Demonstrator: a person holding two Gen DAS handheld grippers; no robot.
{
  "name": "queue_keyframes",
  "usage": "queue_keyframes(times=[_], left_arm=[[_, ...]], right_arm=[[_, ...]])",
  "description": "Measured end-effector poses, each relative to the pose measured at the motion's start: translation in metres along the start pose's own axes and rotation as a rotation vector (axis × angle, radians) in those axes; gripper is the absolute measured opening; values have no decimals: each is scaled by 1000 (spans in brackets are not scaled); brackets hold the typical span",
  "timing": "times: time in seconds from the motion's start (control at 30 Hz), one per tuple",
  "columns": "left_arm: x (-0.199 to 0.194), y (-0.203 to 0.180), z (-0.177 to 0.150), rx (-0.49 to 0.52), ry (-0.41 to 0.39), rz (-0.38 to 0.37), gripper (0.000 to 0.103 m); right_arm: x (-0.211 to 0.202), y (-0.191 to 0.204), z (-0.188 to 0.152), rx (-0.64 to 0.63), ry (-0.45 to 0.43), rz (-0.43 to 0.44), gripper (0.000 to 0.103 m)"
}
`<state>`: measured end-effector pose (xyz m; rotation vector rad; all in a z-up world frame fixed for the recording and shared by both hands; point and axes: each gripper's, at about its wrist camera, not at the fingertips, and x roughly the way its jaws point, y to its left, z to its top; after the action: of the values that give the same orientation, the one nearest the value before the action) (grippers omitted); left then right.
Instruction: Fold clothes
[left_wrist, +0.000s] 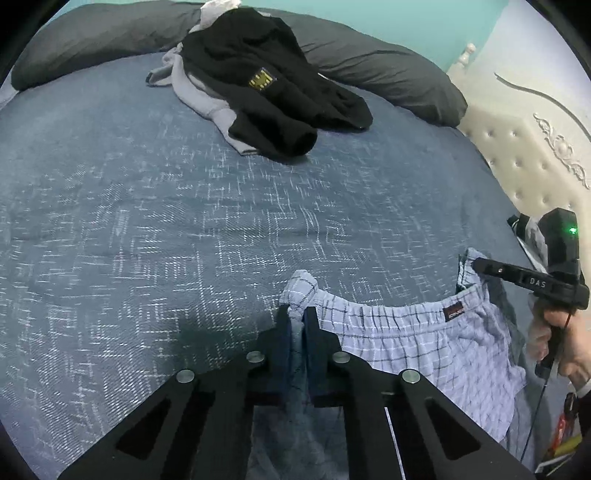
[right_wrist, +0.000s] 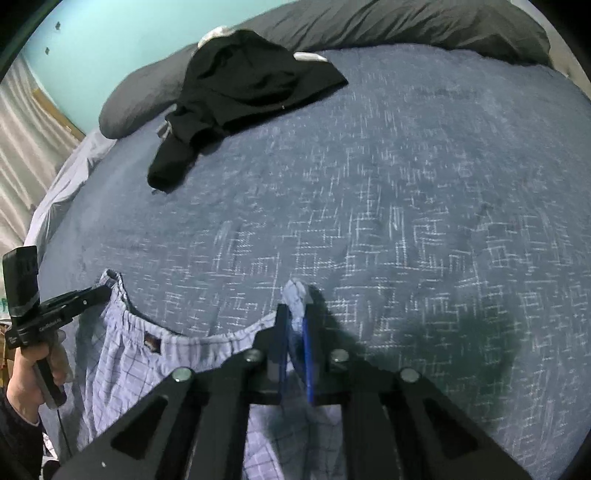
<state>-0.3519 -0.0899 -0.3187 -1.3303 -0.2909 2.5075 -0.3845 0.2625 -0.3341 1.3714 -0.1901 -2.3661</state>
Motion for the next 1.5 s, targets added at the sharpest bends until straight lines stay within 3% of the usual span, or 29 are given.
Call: queue_keyframes(times=[0.43, 0.63, 0.93, 1.1, 1.13, 1.17, 1.27, 1.37, 1.5], left_arm=[[-5, 3, 16, -15, -17, 12, 6], [-3, 5, 26, -23, -19, 20, 6], [28, 18, 34, -66, 31, 13, 6], [12, 22, 30, -74, 19, 24, 10], [8, 23, 29, -74, 17, 27, 11], [4, 24, 28, -75, 14, 30, 13], [-9, 26, 25, -77, 6, 39, 34], [-21, 29, 22, -79, -3, 48, 39], [-42, 32, 11, -83, -12, 56, 47]], right_arm=[[-63, -4, -6, 3, -278, 12, 4], [-47, -12, 11, 51, -262, 12, 4], [-8, -26, 16, 101, -158, -27, 4], [-4, -32, 21, 127, -122, -4, 6], [-6, -33, 23, 134, -122, 5, 10], [-12, -36, 24, 144, -133, 10, 17], [-39, -48, 26, 185, -198, 8, 29], [-73, -68, 17, 251, -245, 26, 30], [-104, -86, -22, 337, -244, 63, 30]])
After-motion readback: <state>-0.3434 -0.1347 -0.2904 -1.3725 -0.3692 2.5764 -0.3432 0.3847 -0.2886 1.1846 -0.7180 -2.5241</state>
